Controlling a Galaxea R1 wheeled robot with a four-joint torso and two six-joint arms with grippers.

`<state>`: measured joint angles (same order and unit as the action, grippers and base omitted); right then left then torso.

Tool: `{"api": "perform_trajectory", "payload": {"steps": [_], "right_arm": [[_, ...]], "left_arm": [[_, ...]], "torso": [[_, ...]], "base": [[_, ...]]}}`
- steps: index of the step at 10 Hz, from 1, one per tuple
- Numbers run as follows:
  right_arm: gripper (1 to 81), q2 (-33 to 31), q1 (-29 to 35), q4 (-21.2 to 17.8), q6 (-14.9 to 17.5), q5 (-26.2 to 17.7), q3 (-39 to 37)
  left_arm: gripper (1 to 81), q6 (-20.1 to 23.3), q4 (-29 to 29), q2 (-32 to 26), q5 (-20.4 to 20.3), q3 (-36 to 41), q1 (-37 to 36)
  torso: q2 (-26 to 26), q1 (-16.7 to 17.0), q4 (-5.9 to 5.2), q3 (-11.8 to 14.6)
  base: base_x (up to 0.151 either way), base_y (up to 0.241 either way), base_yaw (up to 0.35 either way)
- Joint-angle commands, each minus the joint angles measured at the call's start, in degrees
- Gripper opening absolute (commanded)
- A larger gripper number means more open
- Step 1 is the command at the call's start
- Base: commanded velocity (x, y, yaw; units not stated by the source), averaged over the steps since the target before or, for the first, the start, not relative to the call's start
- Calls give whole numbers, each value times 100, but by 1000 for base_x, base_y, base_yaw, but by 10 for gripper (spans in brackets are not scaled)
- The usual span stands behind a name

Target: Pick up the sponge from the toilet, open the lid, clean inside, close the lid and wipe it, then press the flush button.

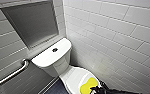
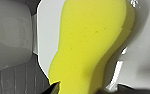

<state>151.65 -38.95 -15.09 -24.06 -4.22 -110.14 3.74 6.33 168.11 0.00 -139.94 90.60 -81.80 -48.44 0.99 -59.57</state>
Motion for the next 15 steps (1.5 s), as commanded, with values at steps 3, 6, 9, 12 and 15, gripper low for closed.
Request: {"api": "perform_trajectory", "payload": {"steps": [3, 6, 9, 12, 15], "right_arm": [[811, -45, 857, -117, -301, -264, 55], [811, -36, 980, -117, -380, -255, 90], [811, 43, 989, -117, -485, -255, -76], [811, 412, 928, -108, -599, -273, -665], [811, 737, 858, 14, -520, -203, -1279]], "left_arm": [[811, -14, 0, 30, 492, 71, 147], [811, -5, 9, 39, 492, 71, 147], [811, -14, 0, 39, 527, 71, 121], [811, -14, 0, 30, 545, 71, 121], [811, -14, -9, -5, 545, 71, 121]], "torso": [[2, -2, 0, -266], [-99, -64, 0, -343], [-241, -162, 0, -363], [-243, -162, 0, -363], [-243, -162, 0, -365]], "base": [[0, 0, 0], [0, 0, 0], [0, 0, 0], [0, 0, 0], [0, 0, 0]]}}
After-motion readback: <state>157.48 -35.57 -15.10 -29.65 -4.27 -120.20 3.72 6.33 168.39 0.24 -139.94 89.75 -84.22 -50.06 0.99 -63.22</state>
